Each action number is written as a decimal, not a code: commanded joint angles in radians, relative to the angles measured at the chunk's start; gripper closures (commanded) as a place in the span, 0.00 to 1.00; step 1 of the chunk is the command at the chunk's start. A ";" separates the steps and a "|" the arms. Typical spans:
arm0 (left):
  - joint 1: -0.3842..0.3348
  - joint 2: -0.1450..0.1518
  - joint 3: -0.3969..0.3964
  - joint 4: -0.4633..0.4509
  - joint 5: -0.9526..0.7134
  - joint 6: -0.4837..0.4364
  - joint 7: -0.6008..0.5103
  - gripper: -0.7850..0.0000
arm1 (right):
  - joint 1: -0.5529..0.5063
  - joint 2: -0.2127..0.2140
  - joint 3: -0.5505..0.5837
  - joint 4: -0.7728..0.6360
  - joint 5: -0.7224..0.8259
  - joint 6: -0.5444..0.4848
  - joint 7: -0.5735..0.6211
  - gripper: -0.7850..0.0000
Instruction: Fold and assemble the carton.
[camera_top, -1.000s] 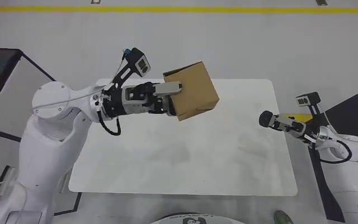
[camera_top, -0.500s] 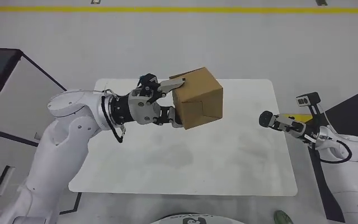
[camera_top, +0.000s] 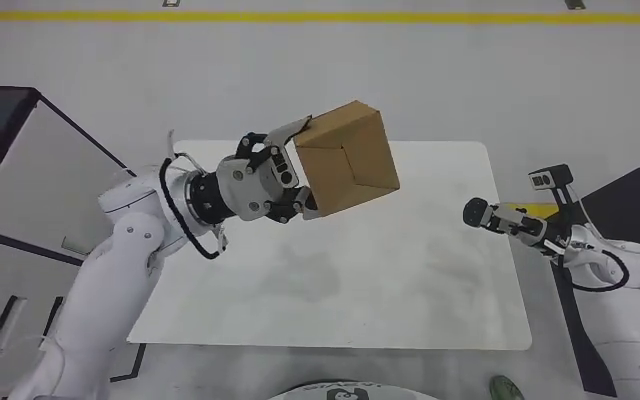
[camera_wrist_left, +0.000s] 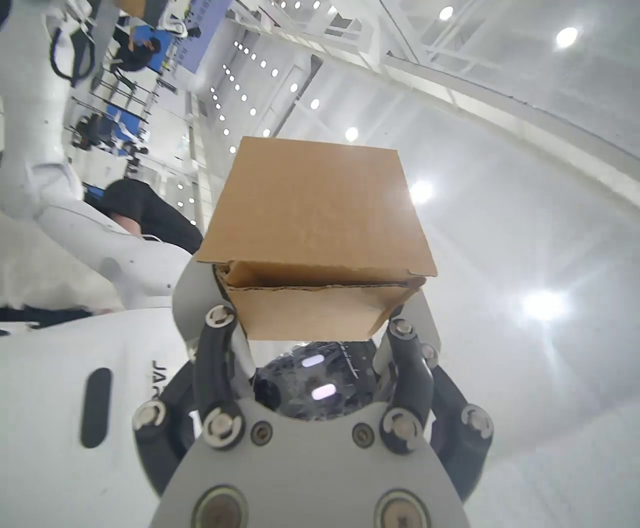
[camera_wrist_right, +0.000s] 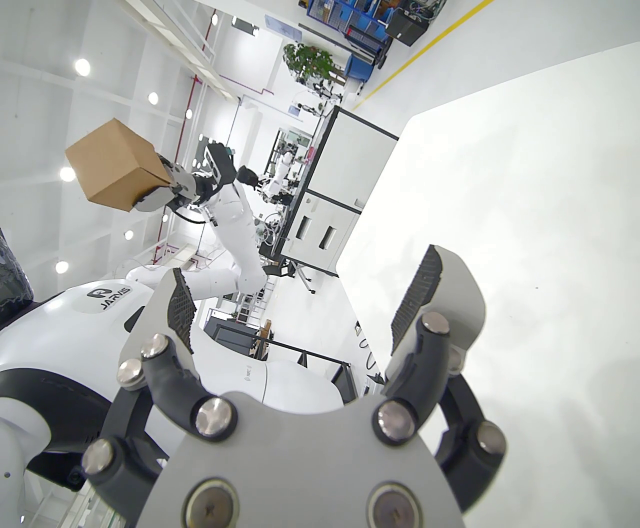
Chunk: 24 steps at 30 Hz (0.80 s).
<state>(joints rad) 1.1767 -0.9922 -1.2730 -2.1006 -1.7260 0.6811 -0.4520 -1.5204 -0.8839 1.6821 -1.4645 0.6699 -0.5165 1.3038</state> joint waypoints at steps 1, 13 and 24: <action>0.018 -0.003 0.002 0.007 -0.146 -0.004 0.101 1.00 | 0.000 0.000 0.000 0.000 0.000 0.000 0.000 0.00; 0.027 -0.007 -0.004 -0.017 -0.265 -0.021 0.199 1.00 | 0.000 0.000 0.000 0.000 0.000 0.000 0.000 0.00; 0.087 -0.009 -0.013 -0.048 -0.760 -0.079 0.455 1.00 | 0.000 0.000 0.000 0.000 0.000 0.000 0.000 0.00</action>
<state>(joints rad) 1.2555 -1.0008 -1.2829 -2.1466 -2.4269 0.6214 -0.0076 -1.5204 -0.8839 1.6821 -1.4645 0.6699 -0.5165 1.3038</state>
